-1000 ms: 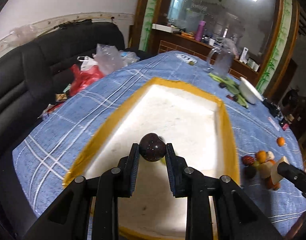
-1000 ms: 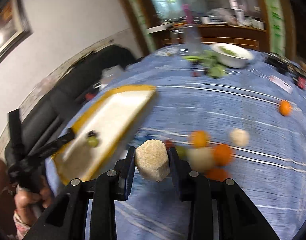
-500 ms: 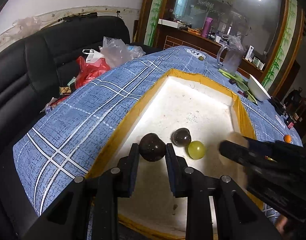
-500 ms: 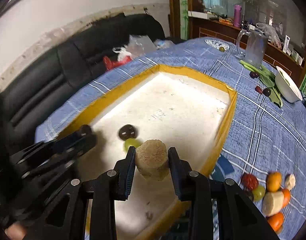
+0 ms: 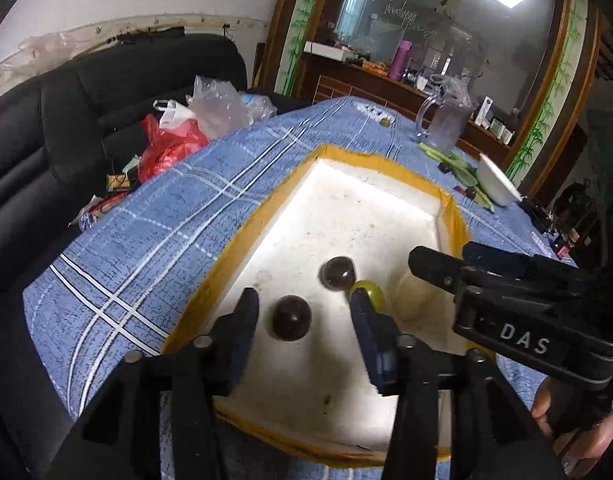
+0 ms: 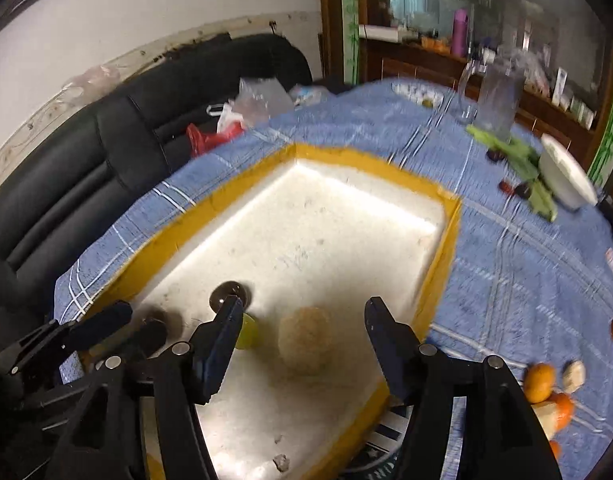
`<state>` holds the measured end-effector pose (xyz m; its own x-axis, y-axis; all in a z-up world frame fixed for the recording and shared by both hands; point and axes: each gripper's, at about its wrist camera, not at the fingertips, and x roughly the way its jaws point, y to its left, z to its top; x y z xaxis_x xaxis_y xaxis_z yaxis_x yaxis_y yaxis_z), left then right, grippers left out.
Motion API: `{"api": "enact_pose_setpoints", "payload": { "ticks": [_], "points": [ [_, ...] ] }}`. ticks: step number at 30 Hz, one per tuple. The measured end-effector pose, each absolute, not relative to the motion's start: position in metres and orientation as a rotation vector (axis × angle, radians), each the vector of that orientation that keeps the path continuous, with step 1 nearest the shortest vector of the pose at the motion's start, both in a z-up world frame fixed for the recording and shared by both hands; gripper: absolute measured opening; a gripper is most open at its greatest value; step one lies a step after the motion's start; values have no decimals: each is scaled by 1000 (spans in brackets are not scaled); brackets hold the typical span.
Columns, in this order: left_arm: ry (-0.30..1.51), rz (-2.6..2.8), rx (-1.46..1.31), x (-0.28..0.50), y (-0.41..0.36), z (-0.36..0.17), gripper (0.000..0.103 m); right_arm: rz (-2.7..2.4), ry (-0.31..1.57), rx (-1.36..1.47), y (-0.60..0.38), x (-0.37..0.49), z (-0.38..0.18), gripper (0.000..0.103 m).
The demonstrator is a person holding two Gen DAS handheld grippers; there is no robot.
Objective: Organize fruits
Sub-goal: 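Carry both items over the white tray and open both tools to release them, then move both open tools back toward the remaining fruits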
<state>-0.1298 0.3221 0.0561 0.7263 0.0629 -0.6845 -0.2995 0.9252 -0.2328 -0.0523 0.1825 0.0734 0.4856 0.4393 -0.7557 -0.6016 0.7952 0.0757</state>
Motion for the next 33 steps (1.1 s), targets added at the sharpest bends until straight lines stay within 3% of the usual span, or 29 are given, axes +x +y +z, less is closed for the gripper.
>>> {"api": "enact_pose_setpoints", "payload": {
  "ticks": [2, 4, 10, 19, 24, 28, 33],
  "points": [
    [717, 193, -341, -135, 318, 65, 51, 635, 819, -205, 175, -59, 84, 71],
    [695, 183, -350, -141, 315, 74, 61, 625, 785, -189, 164, -66, 96, 73],
    [629, 176, -363, -163, 305, 103, 66, 556, 653, -133, 109, -97, 133, 87],
    [519, 86, -296, -201, 260, 150, 77, 375, 549, -34, -7, -126, 175, 87],
    [472, 19, -260, -209, 235, 173, 83, 283, 498, 32, -64, -140, 198, 94],
    [490, -19, -241, -201, 221, 171, 85, 247, 521, 32, -85, -135, 188, 95],
    [574, -22, -259, -181, 218, 147, 85, 272, 672, -2, -78, -111, 131, 95]
  ]
}}
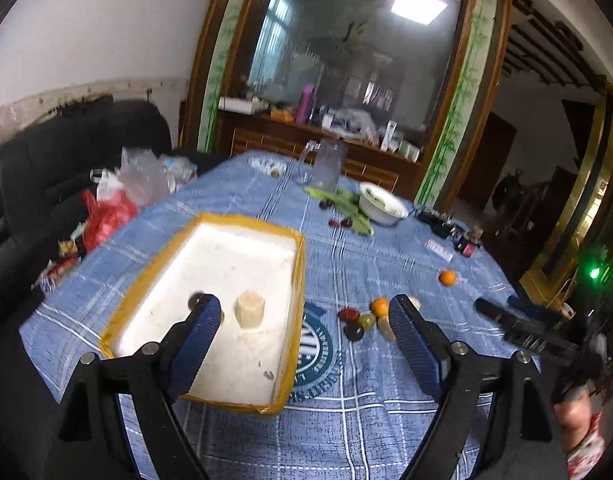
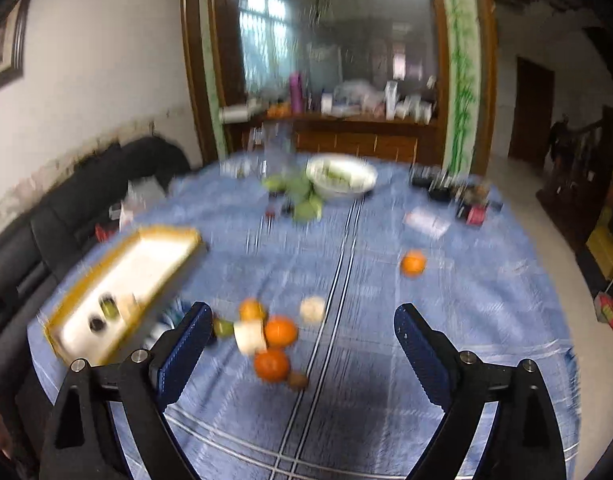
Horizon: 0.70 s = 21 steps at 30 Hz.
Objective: Organize fruits
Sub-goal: 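Move both open tools back toward the remaining fruits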
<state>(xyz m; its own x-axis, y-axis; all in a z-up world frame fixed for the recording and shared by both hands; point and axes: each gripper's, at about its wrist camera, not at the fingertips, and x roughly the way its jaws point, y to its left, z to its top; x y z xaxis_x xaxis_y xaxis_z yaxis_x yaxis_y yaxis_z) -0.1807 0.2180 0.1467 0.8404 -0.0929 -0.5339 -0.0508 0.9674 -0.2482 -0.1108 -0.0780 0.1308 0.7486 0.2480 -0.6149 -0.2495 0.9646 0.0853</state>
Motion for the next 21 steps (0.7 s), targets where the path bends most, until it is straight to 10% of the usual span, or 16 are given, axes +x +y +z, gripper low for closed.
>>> {"api": "enact_pose_setpoints", "payload": {
  "ticks": [9, 21],
  "points": [
    [687, -31, -246, -145, 210, 101, 85, 390, 825, -81, -40, -77, 56, 73],
    [756, -36, -278, -126, 210, 77, 85, 436, 830, -194, 8, -51, 43, 73]
  ]
}}
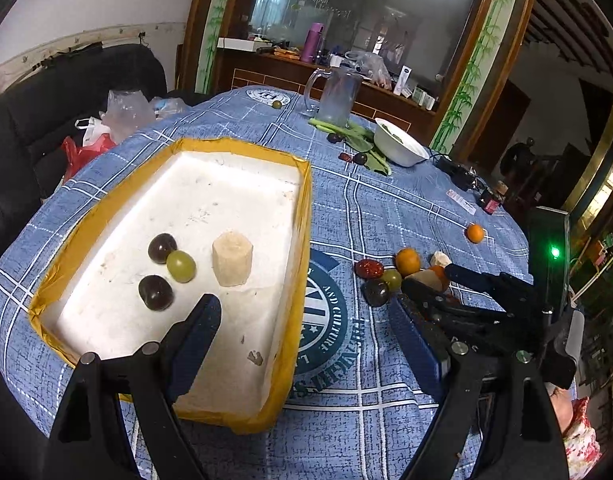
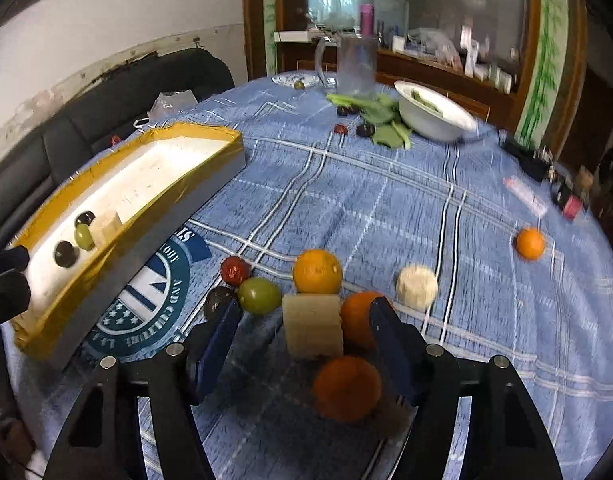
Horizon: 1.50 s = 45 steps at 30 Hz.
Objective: Organize fruits
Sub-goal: 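Move both open tools back toward the remaining fruits, then grasp an orange with the right tool while the left tool grasps a round beige cork piece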
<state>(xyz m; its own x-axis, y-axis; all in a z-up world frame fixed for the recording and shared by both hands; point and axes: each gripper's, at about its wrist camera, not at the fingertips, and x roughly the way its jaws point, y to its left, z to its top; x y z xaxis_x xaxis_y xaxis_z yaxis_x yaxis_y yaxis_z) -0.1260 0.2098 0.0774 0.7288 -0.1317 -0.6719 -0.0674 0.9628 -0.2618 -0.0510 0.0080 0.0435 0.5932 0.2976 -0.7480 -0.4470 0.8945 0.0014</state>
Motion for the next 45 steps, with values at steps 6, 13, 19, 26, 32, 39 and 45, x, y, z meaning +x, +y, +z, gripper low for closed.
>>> {"api": "enact_pose_setpoints", "payload": {
  "ticks": [6, 13, 19, 26, 32, 39, 45],
  "points": [
    [744, -36, -267, -126, 211, 79, 85, 776, 885, -25, -4, -77, 61, 73],
    [774, -85, -241, -120, 194, 68, 85, 527, 844, -43, -53, -77, 57, 72],
    [761, -128, -183, -120, 176, 70, 70, 491, 876, -99, -50, -76, 40, 72],
    [787, -190, -117, -106, 152, 64, 61, 470, 888, -156, -49, -80, 27, 65],
    [789, -230, -33, -87, 119, 61, 61, 493, 903, -83, -50, -62, 28, 65],
    [814, -243, 46, -77, 111, 56, 61, 541, 913, -17, -55, -58, 27, 37],
    [821, -298, 129, -61, 87, 48, 60, 429, 910, 46, -82, -52, 28, 37]
  ]
}}
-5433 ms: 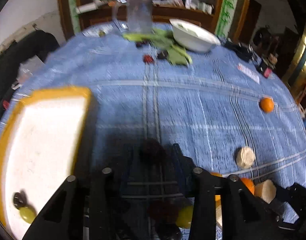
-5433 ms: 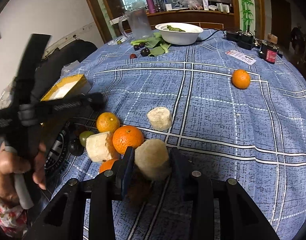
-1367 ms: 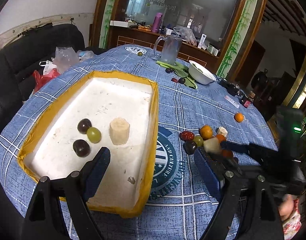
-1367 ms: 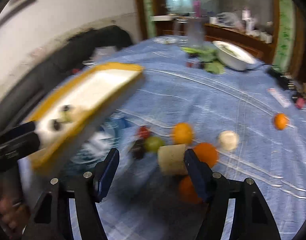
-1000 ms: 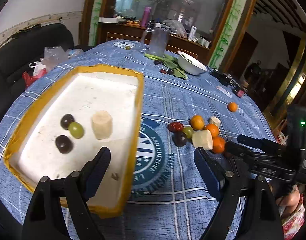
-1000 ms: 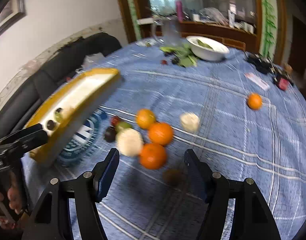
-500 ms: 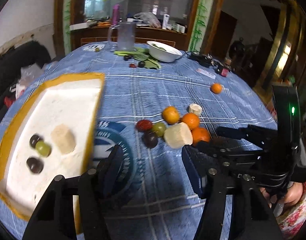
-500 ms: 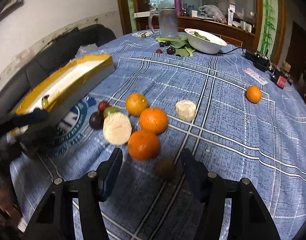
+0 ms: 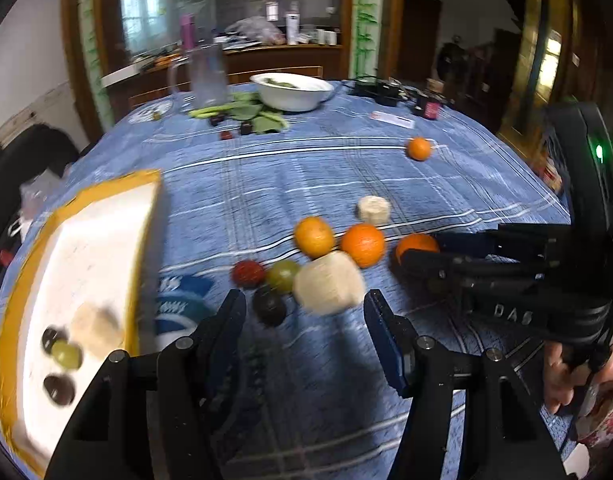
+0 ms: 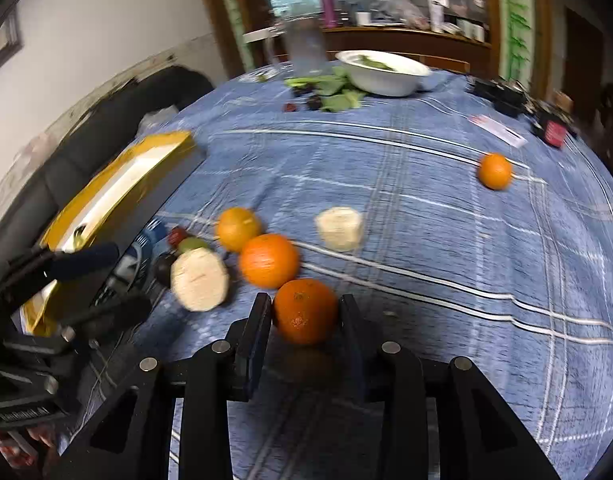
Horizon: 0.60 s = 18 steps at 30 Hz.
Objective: Organize fruits
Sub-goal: 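Grasp an orange with the right tool while the left tool grasps a round beige cork piece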
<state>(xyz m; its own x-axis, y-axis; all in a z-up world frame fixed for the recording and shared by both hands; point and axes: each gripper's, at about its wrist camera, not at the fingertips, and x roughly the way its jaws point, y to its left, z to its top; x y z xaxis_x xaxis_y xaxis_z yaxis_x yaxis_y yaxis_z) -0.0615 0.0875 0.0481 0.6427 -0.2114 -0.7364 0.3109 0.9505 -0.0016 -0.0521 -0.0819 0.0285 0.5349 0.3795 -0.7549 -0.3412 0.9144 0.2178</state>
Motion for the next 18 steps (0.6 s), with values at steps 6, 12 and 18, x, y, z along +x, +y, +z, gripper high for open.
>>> {"api": "enact_pose_setpoints", "payload": {
  "ticks": [6, 12, 18],
  "points": [
    [818, -349, 271, -45, 51, 34, 60, 405, 930, 138, -104, -45, 26, 37],
    [790, -304, 362, -47, 43, 29, 39, 398, 925, 130, -103, -46, 26, 37],
    [776, -282, 252, -57, 63, 45, 4, 382, 896, 117, -103, -48, 29, 37]
  ]
}}
